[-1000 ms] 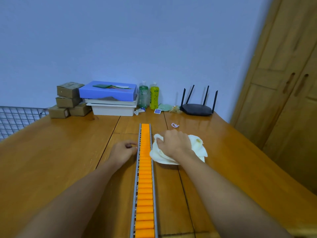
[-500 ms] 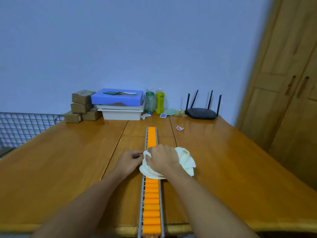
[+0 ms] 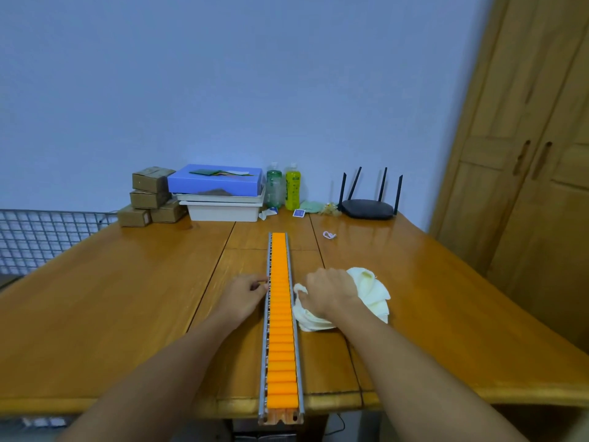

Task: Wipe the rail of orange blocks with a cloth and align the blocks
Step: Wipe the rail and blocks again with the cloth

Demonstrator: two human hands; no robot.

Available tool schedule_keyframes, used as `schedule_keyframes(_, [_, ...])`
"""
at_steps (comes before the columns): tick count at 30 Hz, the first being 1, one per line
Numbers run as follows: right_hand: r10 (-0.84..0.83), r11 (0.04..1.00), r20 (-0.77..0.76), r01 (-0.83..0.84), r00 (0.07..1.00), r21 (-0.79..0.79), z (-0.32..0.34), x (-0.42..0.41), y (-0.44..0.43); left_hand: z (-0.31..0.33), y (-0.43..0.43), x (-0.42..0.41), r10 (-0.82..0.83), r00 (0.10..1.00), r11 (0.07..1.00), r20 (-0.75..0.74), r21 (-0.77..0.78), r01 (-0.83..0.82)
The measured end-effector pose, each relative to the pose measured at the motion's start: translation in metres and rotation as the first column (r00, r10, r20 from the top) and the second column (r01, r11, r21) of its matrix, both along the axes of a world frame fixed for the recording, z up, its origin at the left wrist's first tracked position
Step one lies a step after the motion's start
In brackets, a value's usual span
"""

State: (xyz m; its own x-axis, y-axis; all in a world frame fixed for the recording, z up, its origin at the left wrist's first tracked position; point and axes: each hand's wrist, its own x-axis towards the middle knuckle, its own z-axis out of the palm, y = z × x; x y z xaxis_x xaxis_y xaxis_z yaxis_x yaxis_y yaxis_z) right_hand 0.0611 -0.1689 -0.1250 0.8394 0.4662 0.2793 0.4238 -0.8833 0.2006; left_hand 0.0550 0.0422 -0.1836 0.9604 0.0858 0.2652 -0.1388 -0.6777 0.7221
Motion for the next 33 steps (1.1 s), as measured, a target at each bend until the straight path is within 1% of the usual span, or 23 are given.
schedule_keyframes(2, [-0.046,0.999,-0.028,0.047,0.999,0.025,-0.007,-0.004,-0.010,-0.001,0.000,-0.006,0.006,1.000,1.000,-0.015,-0.010,-0.006])
schedule_keyframes(4, [-0.077,0.992,-0.057,0.082,0.995,0.093,-0.010,-0.008,-0.015,-0.002,0.000,-0.013,0.002,1.000,1.000,-0.022,-0.020,-0.002])
schedule_keyframes(7, [-0.074,0.979,-0.088,0.089,0.993,0.184,-0.008,-0.010,-0.017,-0.003,0.001,-0.026,-0.022,0.999,0.999,-0.043,-0.041,0.020])
schedule_keyframes(12, [-0.011,0.961,-0.058,0.027,0.998,0.277,0.013,-0.025,-0.008,0.003,0.002,-0.045,-0.016,0.998,1.000,-0.067,0.016,0.017])
schedule_keyframes(16, [0.080,0.954,-0.001,-0.076,0.997,0.289,0.024,-0.047,0.015,0.010,-0.008,-0.061,0.006,1.000,0.998,-0.013,0.068,-0.005])
schedule_keyframes(21, [0.113,0.959,-0.063,-0.092,0.992,0.269,0.010,-0.069,0.042,0.007,-0.008,-0.074,0.004,0.999,1.000,0.043,0.003,-0.004])
schedule_keyframes(23, [0.105,0.963,-0.077,-0.082,0.991,0.258,0.003,-0.074,0.045,0.007,-0.008,-0.079,-0.014,0.998,1.000,0.060,0.012,0.013])
schedule_keyframes(26, [0.085,0.970,-0.084,-0.062,0.993,0.236,0.000,-0.078,0.040,0.006,-0.011,-0.082,0.004,1.000,1.000,0.031,-0.015,-0.004])
schedule_keyframes(31, [0.078,0.992,-0.006,-0.077,0.997,0.099,0.000,-0.089,0.027,0.005,-0.016,-0.084,0.035,0.999,0.999,0.019,-0.031,-0.034])
schedule_keyframes(33, [0.076,0.995,0.020,-0.077,0.997,0.058,0.001,-0.092,0.021,0.007,-0.018,-0.085,0.058,0.998,0.998,0.003,-0.006,-0.058])
